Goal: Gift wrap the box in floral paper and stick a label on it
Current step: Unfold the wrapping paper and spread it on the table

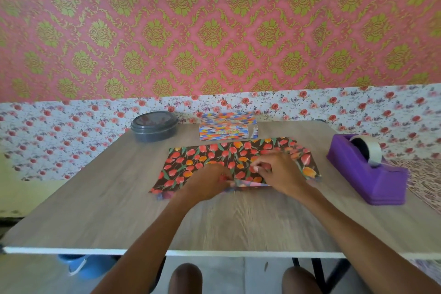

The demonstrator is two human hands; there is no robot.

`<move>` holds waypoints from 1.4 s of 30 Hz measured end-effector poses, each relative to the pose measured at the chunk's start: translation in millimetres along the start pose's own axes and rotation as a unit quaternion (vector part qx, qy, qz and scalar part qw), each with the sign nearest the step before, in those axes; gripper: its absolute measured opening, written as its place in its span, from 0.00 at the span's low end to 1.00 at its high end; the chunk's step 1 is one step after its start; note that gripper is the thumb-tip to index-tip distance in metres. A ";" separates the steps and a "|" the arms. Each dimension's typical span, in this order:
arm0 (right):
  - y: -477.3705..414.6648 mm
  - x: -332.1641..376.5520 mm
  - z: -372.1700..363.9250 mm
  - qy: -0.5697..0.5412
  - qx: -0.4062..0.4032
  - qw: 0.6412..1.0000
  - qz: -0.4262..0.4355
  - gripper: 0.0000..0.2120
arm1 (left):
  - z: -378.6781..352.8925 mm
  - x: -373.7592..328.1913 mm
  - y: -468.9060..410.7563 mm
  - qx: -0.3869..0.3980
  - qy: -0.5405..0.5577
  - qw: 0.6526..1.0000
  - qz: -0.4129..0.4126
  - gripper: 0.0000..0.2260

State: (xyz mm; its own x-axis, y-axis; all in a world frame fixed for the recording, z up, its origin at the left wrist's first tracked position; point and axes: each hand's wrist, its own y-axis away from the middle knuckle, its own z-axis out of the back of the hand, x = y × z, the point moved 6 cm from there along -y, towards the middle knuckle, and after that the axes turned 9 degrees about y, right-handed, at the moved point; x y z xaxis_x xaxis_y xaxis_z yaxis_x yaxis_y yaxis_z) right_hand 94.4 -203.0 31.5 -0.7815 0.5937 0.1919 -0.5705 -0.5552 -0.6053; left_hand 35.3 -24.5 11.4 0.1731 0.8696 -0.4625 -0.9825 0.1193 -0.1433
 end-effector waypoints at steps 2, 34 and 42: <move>-0.6 6.0 16.6 -0.040 -0.079 0.996 0.016 0.05 | 4.8 -6.2 -0.6 -0.025 -0.013 1.000 0.003 0.07; 15.8 -1.9 -8.2 0.066 0.205 0.976 -0.014 0.11 | 80.4 -37.2 -36.9 -0.219 -0.068 0.973 -0.005 0.29; 14.8 3.2 4.4 0.123 0.166 0.978 0.037 0.04 | 81.1 -34.1 -39.3 -0.210 -0.051 0.976 -0.007 0.30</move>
State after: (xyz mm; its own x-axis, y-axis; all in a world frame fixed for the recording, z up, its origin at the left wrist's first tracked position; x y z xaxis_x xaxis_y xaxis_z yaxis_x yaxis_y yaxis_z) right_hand 82.4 -211.9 26.5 -0.7627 0.6440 -0.0603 -0.5966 -0.7364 -0.3189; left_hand 62.4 -20.0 103.8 0.1572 0.9148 -0.3720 -0.8614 -0.0572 -0.5047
